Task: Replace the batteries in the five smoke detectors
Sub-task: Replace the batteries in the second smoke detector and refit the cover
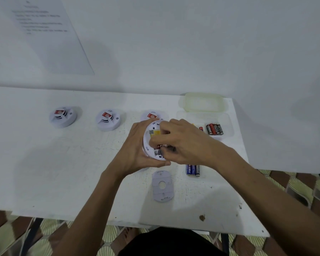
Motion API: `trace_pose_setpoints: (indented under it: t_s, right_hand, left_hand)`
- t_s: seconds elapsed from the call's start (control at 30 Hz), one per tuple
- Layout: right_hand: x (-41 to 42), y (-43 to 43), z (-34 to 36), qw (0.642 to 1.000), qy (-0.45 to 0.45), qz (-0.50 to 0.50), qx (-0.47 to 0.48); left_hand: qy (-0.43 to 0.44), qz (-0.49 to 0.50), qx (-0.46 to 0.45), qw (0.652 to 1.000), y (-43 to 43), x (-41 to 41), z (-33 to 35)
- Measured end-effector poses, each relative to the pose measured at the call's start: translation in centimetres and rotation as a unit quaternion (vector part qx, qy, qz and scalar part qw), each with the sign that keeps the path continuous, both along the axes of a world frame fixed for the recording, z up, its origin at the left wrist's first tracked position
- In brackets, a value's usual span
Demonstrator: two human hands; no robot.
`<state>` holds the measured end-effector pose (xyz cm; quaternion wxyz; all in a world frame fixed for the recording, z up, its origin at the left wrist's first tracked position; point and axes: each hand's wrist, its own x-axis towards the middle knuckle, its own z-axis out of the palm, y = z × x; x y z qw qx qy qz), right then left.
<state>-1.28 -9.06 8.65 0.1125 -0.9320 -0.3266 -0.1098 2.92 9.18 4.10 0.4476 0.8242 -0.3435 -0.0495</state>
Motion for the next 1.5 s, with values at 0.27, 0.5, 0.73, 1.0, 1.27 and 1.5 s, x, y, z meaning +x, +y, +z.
trace_pose_setpoints:
  t_s: [0.27,0.5,0.73,1.0,1.27,1.5]
  right_hand:
    - [1.0,0.1,1.1,0.997,0.051,0.061,-0.015]
    - [0.4,-1.0,0.7,0.998,0.052,0.031,0.010]
    - [0.2,-1.3,1.3,0.998,0.038,0.039,-0.033]
    - [0.3,-1.3,0.7,0.996,0.062,0.065,-0.003]
    - [-1.2,-2.3,1.1,0.973,0.101,-0.021,0.208]
    - [-4.7,-6.3,-0.8,0.867,0.175,-0.203,0.421]
  left_hand:
    - [0.072,-0.014,0.033,0.997,-0.2,0.2,-1.2]
    - [0.038,-0.010,-0.021,0.999,0.3,0.0,-0.2]
    - [0.093,-0.029,-0.027,0.995,-0.2,-0.4,0.5]
    - [0.114,-0.044,-0.033,0.992,-0.8,-0.7,0.1]
    - [0.014,-0.008,-0.021,1.000,-1.0,0.4,-0.8]
    - [-0.001,0.026,-0.008,1.000,-1.1,0.7,-1.6]
